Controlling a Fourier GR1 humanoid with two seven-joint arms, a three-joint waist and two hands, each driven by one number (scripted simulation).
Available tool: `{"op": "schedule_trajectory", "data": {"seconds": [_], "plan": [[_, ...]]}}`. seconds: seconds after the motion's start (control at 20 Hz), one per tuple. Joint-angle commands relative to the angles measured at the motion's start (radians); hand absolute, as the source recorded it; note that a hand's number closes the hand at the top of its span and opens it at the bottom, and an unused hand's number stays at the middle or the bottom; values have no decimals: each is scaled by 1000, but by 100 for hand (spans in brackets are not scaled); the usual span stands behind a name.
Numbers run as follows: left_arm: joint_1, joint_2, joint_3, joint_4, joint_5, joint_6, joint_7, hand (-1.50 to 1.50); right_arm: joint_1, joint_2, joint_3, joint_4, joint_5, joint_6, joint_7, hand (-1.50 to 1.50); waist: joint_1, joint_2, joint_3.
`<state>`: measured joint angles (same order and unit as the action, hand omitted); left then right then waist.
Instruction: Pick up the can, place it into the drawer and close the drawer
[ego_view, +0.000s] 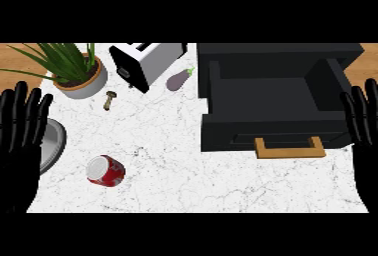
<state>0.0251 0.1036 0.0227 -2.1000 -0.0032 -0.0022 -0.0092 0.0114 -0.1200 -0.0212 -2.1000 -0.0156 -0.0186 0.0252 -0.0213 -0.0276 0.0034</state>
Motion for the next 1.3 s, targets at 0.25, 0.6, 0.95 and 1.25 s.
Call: {"op": "schedule_trajectory", "data": {"seconds": [0.25,0.6,0.95,1.25], "plan": [[168,-102,-18,-124,-344,460,59,-150,-5,6,-31,-14,-40,3,-14,-150,65,18,0],[373,-103,-185,-141,-361,863,343,-150,76,25,-45,26,-21,-59,175,-150,37,25,-1],[370,-104,-450,-201,-765,1032,617,-150,93,29,-43,16,-17,-44,157,-150,19,27,-2],[309,-104,-509,-102,-882,1107,728,-150,56,-9,-137,74,-92,3,121,-150,21,28,-3]]}}
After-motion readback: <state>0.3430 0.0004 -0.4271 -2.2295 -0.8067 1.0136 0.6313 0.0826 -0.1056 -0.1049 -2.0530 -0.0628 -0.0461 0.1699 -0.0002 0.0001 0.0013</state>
